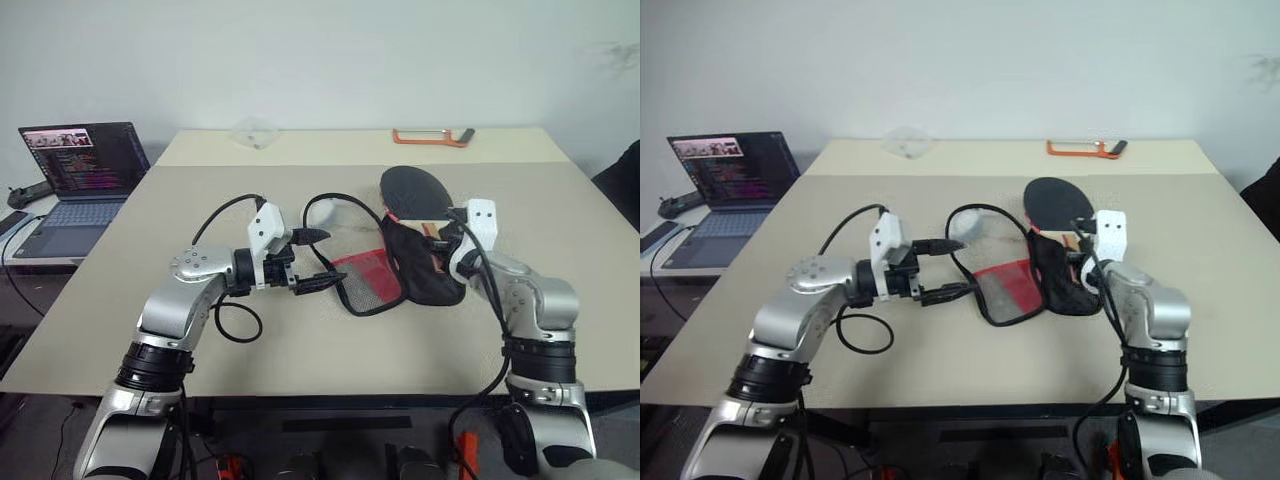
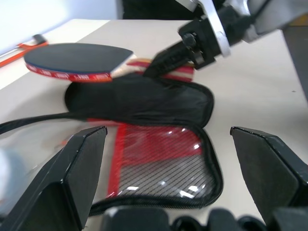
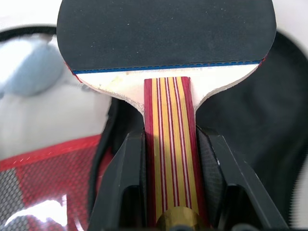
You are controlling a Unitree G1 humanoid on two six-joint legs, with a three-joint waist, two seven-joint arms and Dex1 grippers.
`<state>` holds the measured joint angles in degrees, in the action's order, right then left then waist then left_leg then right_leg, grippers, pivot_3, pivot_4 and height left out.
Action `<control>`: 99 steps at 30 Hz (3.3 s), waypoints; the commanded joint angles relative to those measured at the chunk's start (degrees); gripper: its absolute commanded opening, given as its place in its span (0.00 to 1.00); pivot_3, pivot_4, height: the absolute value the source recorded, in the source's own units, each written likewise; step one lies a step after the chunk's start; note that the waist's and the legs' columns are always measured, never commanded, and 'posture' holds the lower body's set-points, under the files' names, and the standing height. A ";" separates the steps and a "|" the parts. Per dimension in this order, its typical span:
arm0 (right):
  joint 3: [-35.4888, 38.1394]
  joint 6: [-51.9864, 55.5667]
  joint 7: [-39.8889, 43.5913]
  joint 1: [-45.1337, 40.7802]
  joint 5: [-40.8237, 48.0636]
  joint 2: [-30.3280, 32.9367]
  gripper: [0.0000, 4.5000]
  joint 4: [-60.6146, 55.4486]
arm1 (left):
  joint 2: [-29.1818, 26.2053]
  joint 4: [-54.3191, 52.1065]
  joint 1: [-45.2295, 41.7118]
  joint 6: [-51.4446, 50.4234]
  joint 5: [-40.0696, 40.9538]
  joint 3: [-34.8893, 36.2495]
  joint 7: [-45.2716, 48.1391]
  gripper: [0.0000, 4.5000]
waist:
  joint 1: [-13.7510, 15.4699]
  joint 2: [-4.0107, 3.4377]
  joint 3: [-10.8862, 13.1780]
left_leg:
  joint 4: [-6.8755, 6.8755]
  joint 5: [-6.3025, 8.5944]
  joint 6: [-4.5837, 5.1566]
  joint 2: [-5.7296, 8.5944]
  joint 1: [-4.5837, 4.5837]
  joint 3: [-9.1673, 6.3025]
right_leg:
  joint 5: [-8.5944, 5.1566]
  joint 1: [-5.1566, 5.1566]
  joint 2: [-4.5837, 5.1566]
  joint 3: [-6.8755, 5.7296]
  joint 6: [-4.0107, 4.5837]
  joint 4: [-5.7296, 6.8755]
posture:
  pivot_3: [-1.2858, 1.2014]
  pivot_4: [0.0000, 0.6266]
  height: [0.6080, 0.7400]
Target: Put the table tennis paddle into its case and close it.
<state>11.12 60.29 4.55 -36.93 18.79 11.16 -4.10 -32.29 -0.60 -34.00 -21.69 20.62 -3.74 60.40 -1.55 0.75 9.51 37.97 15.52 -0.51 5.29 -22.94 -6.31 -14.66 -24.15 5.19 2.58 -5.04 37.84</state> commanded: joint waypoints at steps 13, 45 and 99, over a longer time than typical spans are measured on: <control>-1.16 -1.78 -4.84 3.72 -4.04 -2.01 0.24 -2.58 | -0.05 -2.73 -2.13 -0.46 1.55 0.78 -1.24 1.00 | -0.83 -0.01 -0.01 | -0.01 0.00 0.00 -0.02 0.03 0.05 | 0.00 -0.03 -0.02 0.03 0.00 0.11 | 0.52 0.24 1.00; -4.68 1.47 11.02 9.13 3.58 11.65 1.00 -24.79 | -0.49 3.48 -0.92 2.22 -3.49 2.39 -9.01 1.00 | -0.75 -0.01 -0.02 | 0.01 -0.01 0.00 -0.01 0.06 0.01 | 0.00 0.03 -0.03 -0.01 0.00 0.11 | 0.52 0.24 1.00; 2.71 -6.34 22.56 12.48 10.81 30.22 1.00 -9.00 | 21.45 28.09 -15.44 14.93 -9.57 -1.02 -9.12 0.00 | 0.65 0.36 -0.06 | 0.15 -0.02 0.00 -0.02 0.11 0.15 | 0.04 0.11 0.00 0.05 -0.01 0.17 | 0.52 0.24 1.00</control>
<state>14.53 54.76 29.29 -23.11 31.49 41.67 -14.30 -10.19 31.50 -49.32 -6.24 9.48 -5.97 50.15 -0.90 1.11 9.45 38.12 15.50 -0.51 5.27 -22.83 -6.17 -14.62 -24.04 5.19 2.63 -5.04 38.00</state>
